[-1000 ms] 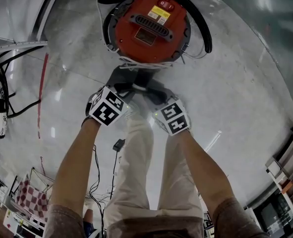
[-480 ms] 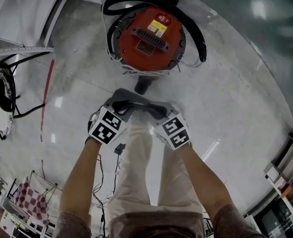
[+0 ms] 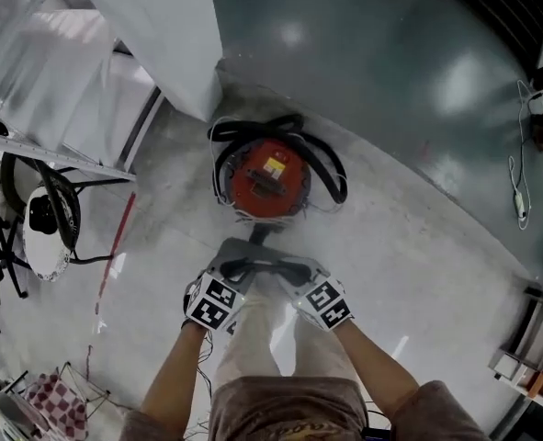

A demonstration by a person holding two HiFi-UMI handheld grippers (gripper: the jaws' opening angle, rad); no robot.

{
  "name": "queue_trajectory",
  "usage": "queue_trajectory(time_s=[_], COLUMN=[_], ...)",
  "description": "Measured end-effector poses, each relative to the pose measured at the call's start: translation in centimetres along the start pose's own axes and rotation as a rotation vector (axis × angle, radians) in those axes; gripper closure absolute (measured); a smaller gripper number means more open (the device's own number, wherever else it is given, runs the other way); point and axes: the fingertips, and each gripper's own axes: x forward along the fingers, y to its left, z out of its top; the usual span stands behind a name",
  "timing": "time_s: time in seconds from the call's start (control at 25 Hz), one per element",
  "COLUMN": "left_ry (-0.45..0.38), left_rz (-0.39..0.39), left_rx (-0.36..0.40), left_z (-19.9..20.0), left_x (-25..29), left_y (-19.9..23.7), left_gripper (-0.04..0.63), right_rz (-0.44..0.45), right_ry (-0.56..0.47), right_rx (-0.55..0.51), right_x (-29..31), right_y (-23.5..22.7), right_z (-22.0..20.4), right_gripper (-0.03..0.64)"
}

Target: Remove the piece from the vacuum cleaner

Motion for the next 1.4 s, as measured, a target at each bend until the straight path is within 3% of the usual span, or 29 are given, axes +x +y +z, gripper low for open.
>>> queue_trajectory(time_s=[0.32, 0.6, 0.76, 1.08, 1.4], left_ry=[-0.147, -0.284, -0.362, -0.505, -0.578], left_rz=[0.092, 0.115, 0.129, 0.13, 0.131], left_rx=[0.047, 0.125, 0.165, 0.17, 0.145], left_z=[12.2, 19.8, 23.1, 27.4, 26.5], left_x=[-8.4, -13.9, -17.0, -21.8, -22.3], left_y=[-2.1, -4.8, -5.7, -7.9, -9.1], left_gripper=[0.506, 0.506, 0.506, 0.505, 0.505], right_rz=[-0.026, -0.051, -0.033, -0.066, -0.117], right_ry=[-0.137, -0.254, -0.318, -0.418, -0.472], right_rx=[-0.079, -0.116, -0.187, -0.239, -0.275], right_x=[-9.0, -16.1, -19.2, -24.0, -24.9], right_y=[-0.5, -0.3, 0.2, 2.0, 3.1], right_z=[11.4, 18.4, 22.1, 27.0, 26.3], right_gripper=[0.557, 0.543, 0.541, 0.541, 0.54])
